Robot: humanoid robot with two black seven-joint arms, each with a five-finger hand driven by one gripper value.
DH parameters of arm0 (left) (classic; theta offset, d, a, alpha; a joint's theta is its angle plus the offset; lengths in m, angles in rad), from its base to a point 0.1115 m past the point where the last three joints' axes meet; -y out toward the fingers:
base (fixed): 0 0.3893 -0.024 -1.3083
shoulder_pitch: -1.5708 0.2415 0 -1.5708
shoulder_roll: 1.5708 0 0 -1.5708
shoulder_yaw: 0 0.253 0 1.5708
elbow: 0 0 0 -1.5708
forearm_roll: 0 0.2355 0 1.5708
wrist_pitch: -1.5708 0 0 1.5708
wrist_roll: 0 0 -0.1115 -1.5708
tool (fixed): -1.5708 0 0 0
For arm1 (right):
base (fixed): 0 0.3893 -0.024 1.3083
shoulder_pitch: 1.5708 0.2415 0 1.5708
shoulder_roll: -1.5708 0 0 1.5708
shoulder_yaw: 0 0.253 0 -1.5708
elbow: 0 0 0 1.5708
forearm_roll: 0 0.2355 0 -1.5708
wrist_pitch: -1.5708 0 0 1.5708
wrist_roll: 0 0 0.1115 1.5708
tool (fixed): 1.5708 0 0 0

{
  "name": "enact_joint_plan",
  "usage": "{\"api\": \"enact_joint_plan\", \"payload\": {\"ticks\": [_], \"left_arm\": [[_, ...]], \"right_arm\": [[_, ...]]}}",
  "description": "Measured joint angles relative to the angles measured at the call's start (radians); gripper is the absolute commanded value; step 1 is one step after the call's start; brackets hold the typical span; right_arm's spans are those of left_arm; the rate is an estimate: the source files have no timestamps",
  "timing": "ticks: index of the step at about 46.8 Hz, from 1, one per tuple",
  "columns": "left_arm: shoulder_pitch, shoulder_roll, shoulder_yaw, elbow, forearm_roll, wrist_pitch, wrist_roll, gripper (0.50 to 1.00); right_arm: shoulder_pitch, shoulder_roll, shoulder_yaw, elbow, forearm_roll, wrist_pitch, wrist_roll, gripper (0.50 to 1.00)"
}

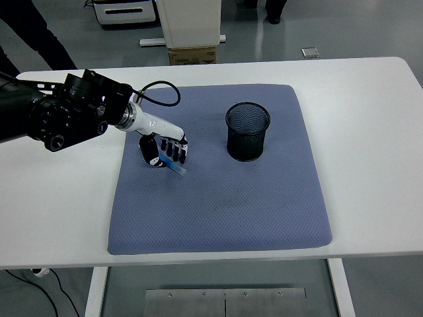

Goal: Left hand places marker in pen holder

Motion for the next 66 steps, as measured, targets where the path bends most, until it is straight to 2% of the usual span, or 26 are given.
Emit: {"api": "enact_joint_plan", "payload": {"ticks": [5, 17, 31, 38, 66], "left_arm": [[0.0, 0.0, 0.001, -0.001, 0.0, 0.0, 0.0, 0.61], [0.002, 0.0, 0.003, -0.002, 0.002, 0.0, -0.001, 0.563], [0.002, 0.0, 0.006, -0.002, 0.006, 0.0, -0.001, 0.555], [0.002, 0.0, 0.006, -0.003, 0.013, 0.0, -0.008, 0.5], [-0.014, 0.006, 0.0, 0.002, 0.0, -0.001, -0.016, 0.5]], "right_arm": [[0.0, 0.0, 0.0, 0.0, 0.0, 0.0, 0.0, 1.0], [0.0, 0.0, 0.0, 0.0, 0.0, 0.0, 0.0, 1.0], [0.0, 0.0, -0.001, 0.0, 0.0, 0.0, 0.0, 1.0], [0.0, 0.0, 0.0, 0.0, 0.0, 0.0, 0.0, 1.0], [0.0, 0.0, 0.0, 0.0, 0.0, 0.0, 0.0, 1.0]]}}
